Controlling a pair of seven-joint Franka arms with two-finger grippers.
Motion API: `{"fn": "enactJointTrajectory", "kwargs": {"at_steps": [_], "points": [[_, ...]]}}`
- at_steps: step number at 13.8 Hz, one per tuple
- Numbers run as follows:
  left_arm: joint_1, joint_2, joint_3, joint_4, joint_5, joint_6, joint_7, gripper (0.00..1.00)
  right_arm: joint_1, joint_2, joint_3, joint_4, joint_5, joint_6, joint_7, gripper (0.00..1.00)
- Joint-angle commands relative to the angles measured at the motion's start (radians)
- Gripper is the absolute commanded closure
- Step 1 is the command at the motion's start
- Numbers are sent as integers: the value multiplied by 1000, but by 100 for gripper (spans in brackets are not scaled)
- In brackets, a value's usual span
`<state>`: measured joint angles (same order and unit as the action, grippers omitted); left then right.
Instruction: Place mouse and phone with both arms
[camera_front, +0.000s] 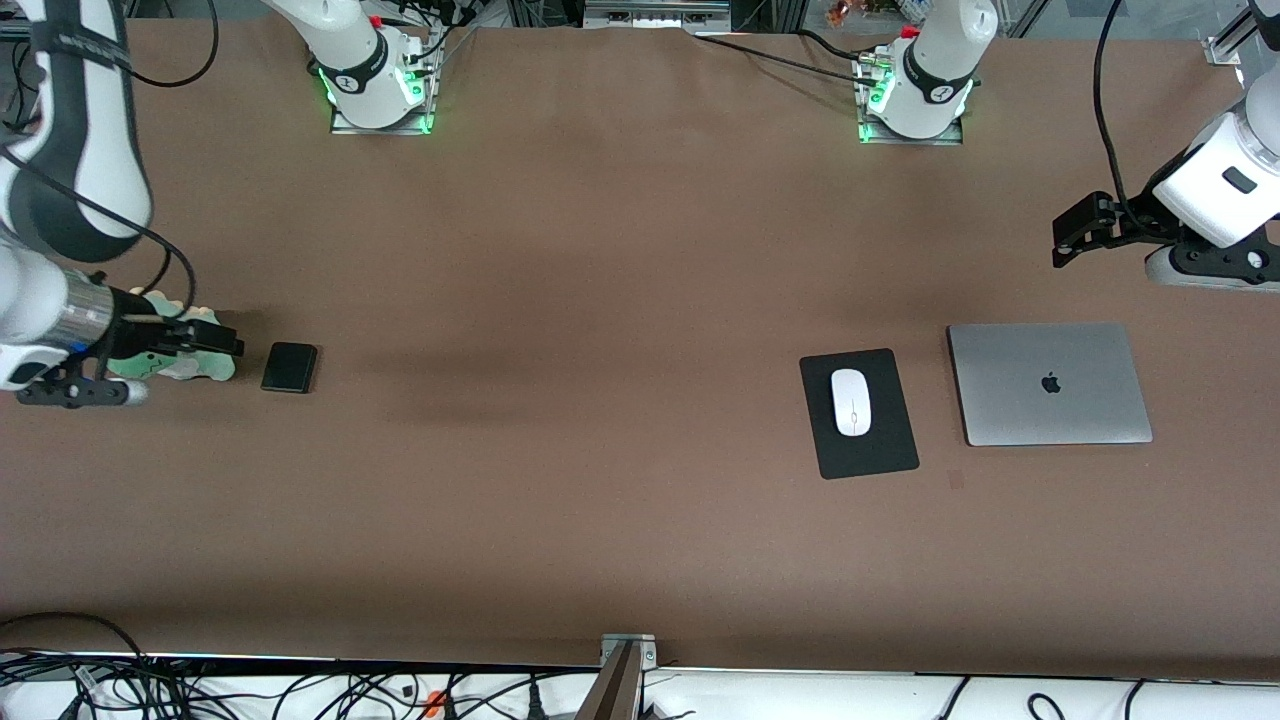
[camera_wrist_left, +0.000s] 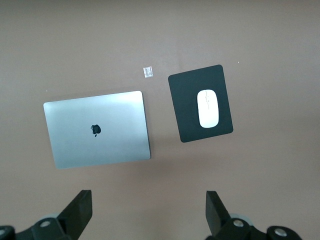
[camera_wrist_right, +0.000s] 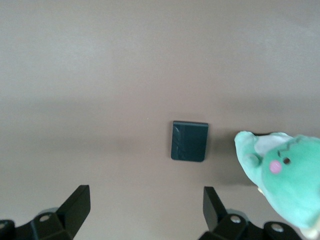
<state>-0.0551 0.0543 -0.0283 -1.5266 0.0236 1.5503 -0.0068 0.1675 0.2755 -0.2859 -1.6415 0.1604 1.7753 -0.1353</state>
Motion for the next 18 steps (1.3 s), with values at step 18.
{"fn": "enactJointTrajectory", "kwargs": {"at_steps": [18], "points": [[6,16,2,32,-24,-12,11,0,-209,-314,257,14,-131,-281,203,0]]}}
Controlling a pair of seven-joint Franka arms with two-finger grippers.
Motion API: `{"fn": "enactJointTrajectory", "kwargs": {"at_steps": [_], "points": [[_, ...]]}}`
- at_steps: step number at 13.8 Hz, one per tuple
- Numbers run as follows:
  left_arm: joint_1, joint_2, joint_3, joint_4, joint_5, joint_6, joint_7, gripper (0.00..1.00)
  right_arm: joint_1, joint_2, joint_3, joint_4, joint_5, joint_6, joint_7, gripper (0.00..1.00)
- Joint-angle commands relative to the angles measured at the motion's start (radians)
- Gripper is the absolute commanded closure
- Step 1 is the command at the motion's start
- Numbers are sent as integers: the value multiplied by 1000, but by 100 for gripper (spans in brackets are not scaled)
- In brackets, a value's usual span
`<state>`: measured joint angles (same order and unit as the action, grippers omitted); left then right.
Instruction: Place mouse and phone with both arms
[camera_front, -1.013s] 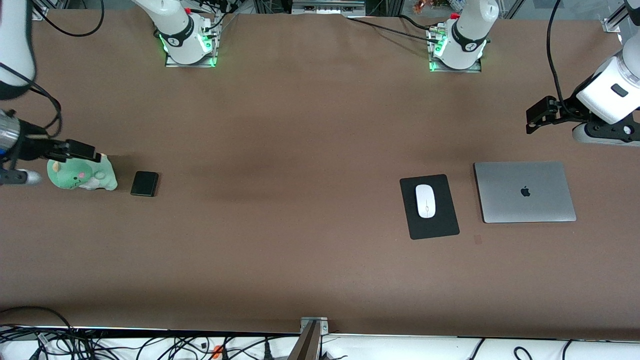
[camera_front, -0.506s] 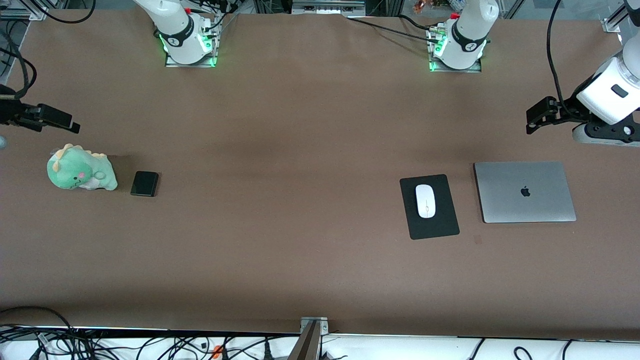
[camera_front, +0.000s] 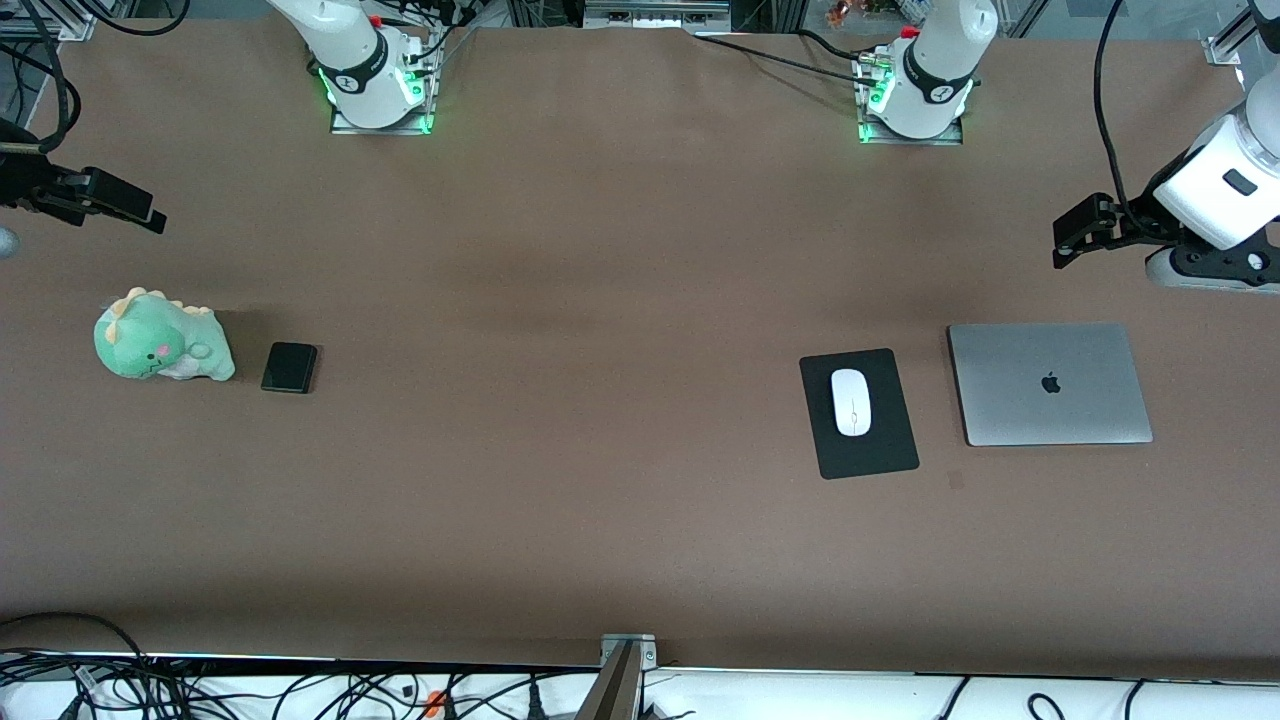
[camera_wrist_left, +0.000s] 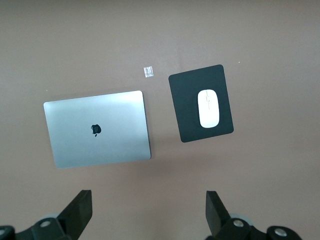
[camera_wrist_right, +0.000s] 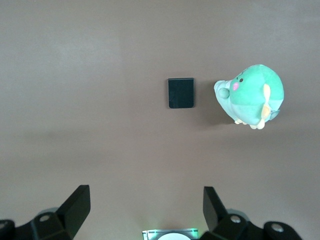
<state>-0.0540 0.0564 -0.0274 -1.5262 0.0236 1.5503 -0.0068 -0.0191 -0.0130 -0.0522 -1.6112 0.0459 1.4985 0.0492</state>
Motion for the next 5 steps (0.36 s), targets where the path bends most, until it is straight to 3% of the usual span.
{"fn": "enactJointTrajectory", "kwargs": {"at_steps": [1,5], "points": [[5,14,1,32,-24,-12,11,0,-21,-25,25,-16,-17,-3,18,0],[5,14,1,32,-24,-12,11,0,-19,-21,26,-19,-17,5,18,0]]}}
